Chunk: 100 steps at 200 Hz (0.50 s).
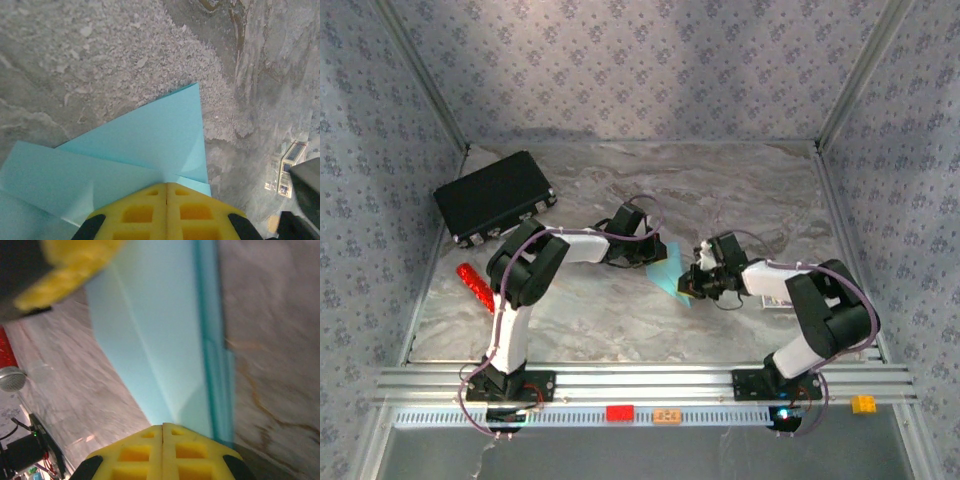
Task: Fold a paper plane with a square sheet of paper (pick it up from the middle)
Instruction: Fourth fold the wing at the center of the table.
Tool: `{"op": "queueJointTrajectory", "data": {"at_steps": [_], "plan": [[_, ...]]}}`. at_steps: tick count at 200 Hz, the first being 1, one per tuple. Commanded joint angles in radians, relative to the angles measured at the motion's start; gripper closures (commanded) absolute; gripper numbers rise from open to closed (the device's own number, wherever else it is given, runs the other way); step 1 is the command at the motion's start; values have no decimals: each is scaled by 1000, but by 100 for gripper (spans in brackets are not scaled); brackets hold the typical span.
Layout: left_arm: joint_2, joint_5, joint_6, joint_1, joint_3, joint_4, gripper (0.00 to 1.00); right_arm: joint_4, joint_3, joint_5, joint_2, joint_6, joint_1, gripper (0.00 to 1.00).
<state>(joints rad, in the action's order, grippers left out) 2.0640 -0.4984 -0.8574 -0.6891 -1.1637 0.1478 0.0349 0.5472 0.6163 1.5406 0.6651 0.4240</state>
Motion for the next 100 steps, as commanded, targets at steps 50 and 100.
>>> {"op": "queueJointTrajectory", "data": {"at_steps": [50,100], "plan": [[31,48,-5,16,49,-42,95,-1,-200,-34,-146,54,6,96],[24,44,-15,14,47,-45,95,-133,-192,-128,-365,87,-7,92]]}}
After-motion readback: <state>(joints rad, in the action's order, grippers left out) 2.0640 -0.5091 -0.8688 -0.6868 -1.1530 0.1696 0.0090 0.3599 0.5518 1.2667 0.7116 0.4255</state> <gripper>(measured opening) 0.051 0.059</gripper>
